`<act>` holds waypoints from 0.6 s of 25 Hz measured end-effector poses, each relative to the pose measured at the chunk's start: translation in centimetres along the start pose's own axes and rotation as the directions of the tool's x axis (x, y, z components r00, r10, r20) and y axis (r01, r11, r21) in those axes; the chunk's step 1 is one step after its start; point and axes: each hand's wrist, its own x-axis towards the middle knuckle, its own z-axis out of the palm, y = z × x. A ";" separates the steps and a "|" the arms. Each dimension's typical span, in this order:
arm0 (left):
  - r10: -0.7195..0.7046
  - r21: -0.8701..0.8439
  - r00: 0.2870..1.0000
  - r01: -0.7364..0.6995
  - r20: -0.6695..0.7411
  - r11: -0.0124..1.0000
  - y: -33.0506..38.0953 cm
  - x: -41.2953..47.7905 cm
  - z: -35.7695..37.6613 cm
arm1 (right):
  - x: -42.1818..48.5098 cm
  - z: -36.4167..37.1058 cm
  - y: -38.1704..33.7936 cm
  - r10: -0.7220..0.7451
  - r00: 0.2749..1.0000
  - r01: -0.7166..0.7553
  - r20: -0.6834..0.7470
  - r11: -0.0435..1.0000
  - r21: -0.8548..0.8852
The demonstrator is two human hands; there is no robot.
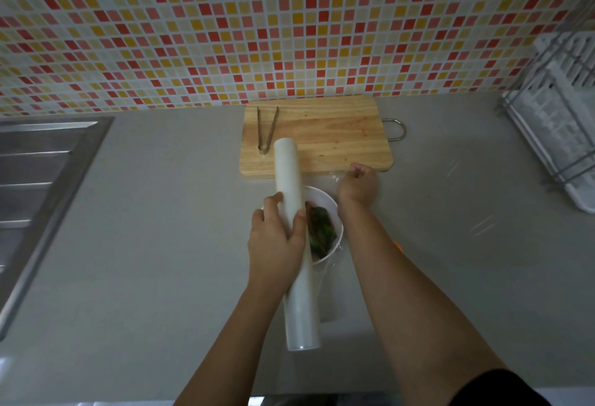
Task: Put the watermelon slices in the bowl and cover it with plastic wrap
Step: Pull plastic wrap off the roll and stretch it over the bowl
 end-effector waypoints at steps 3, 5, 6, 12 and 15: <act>-0.035 -0.054 0.999 0.035 0.005 0.998 -0.5 0.5 -1.0 | 0.0 0.1 0.1 -0.034 0.999 0.033 -0.014 0.999 -0.026; -0.038 -0.077 0.999 0.038 0.001 0.996 -0.8 0.5 -1.3 | 0.4 0.1 0.5 0.012 0.999 -0.009 0.045 0.998 -0.062; -0.018 -0.073 1.000 0.018 -0.004 0.997 -0.8 0.2 -1.3 | 0.8 0.2 0.7 0.061 0.994 -0.053 0.096 0.995 -0.088; 0.011 -0.070 1.000 -0.010 0.023 0.998 -1.2 -0.4 -0.9 | 1.2 -3.1 -0.5 0.058 0.977 -0.013 0.204 0.977 -0.212; 0.007 -0.071 0.999 -0.004 0.036 0.997 -1.2 -0.4 -0.8 | -2.0 -5.7 0.9 0.204 0.866 0.053 0.457 0.871 -0.489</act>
